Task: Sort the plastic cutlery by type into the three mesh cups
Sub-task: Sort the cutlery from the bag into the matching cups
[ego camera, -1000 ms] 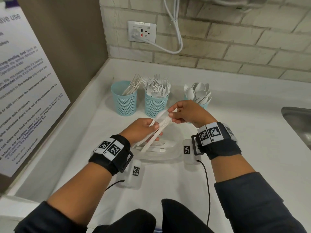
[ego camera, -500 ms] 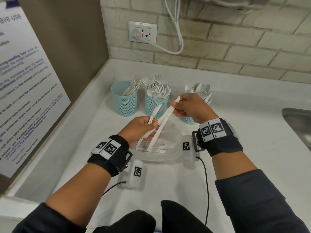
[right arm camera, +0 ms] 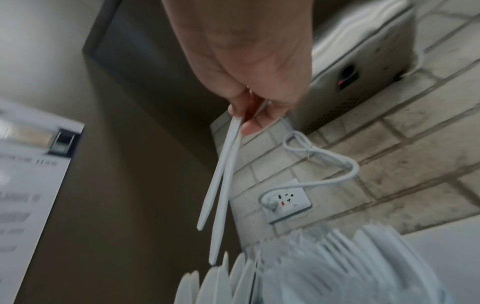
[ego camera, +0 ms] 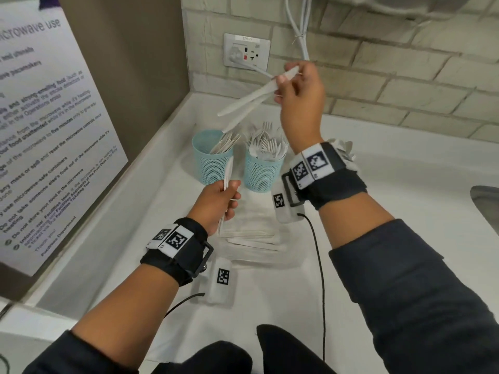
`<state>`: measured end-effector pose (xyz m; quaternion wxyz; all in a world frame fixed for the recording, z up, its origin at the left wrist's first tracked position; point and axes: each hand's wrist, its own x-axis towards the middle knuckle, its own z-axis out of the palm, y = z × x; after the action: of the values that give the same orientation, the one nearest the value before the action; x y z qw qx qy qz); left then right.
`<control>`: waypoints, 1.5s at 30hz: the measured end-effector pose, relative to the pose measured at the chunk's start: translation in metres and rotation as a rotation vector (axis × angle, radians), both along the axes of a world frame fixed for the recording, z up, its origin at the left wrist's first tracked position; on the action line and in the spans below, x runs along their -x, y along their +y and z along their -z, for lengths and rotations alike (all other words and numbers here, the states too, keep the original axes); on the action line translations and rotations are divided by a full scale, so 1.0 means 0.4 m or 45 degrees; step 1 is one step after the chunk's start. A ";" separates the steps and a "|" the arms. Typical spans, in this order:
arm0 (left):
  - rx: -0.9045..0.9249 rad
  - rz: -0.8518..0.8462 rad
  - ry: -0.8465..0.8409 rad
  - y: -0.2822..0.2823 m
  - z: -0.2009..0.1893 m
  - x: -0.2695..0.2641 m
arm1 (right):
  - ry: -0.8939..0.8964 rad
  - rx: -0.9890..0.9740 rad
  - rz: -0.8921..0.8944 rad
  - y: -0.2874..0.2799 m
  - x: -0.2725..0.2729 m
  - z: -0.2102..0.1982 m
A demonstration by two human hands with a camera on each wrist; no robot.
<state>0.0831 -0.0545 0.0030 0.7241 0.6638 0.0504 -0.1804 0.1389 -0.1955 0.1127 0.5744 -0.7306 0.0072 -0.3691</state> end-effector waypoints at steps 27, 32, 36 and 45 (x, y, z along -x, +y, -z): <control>-0.067 0.058 0.022 -0.008 0.001 0.011 | 0.662 1.430 -0.150 0.129 -0.059 0.139; -0.076 0.128 -0.031 -0.015 -0.004 0.021 | 0.658 1.175 -0.166 0.089 -0.030 0.102; -0.064 0.173 -0.055 -0.022 -0.010 0.028 | 0.657 1.062 -0.112 0.033 0.004 0.096; 0.021 0.273 -0.060 -0.054 -0.022 0.036 | 0.697 0.592 -0.129 -0.065 0.127 0.167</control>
<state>0.0685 -0.0761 0.0119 0.7071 0.6634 -0.0392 -0.2415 0.0882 -0.2213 0.0459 0.3873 -0.9129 0.0403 -0.1226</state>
